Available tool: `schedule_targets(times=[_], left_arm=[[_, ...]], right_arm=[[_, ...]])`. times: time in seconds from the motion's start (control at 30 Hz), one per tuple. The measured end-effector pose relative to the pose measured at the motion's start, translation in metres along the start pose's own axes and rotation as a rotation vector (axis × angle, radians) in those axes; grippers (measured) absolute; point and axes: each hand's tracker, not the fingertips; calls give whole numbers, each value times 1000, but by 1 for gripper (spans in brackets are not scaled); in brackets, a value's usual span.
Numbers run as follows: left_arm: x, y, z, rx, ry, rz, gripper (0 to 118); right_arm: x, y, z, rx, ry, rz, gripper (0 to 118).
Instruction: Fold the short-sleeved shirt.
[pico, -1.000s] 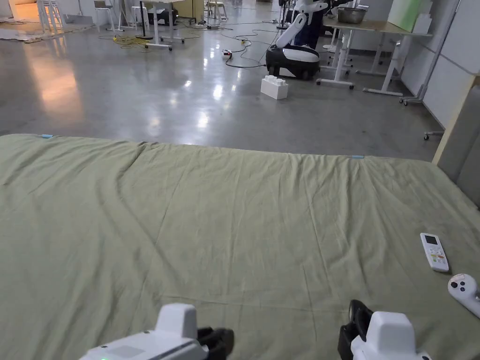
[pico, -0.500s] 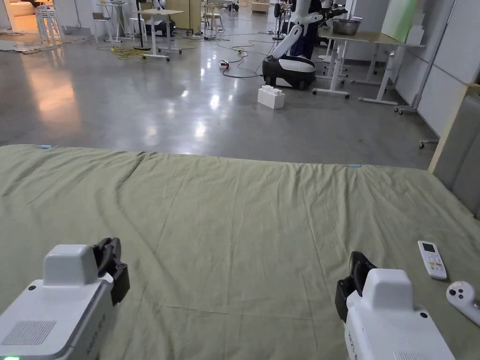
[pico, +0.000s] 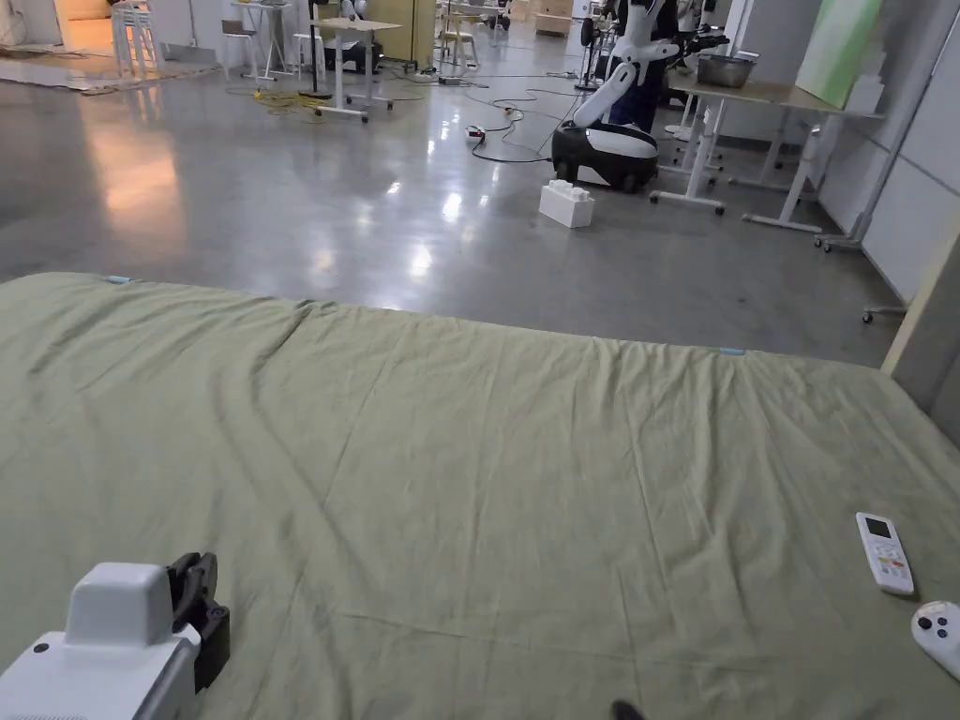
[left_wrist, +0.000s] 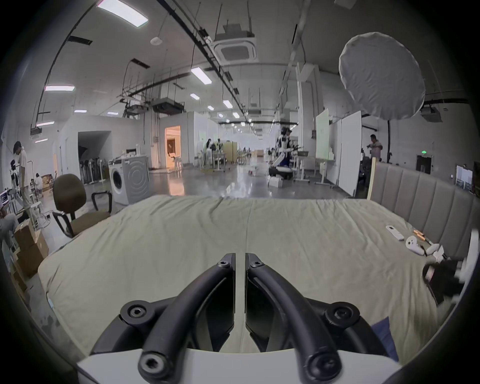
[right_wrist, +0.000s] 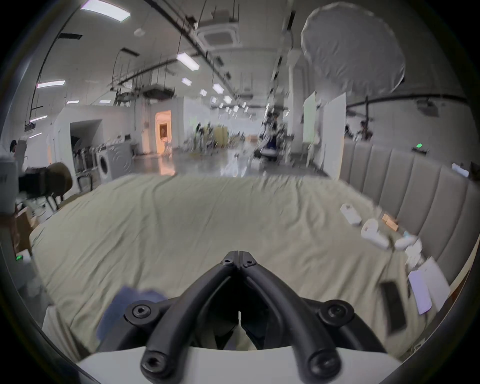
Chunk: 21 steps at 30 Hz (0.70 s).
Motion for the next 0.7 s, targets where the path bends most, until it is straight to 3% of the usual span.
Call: schedule_targets(times=[0.17,0.33,0.5,0.57,0.6,0.63,0.7], left_arm=[[-6,-21,5,-72,-7,1,7],[-8,-42,6,-220,-89,42,7],[1,-70,-4,-438,-248,77,12],[9,-81,-11,-540,-361,92,28],[13,-87,-15,-552,-409,101,42],[16,-91,-19,-570,-462,109,65],[21,-101,-27,-593,-520,161,84]], right_arm=[[-31,-51,-18,-154,57,-13,1],[-23,-73,-47,-231,-5,-44,1],[-17,-91,-56,-234,-27,-18,1],[-16,-93,-58,-235,-27,-22,1],[-14,-94,-59,-235,-26,-27,1],[-17,-90,-55,-234,-27,-27,1],[-16,-91,-55,-232,-24,-24,1]])
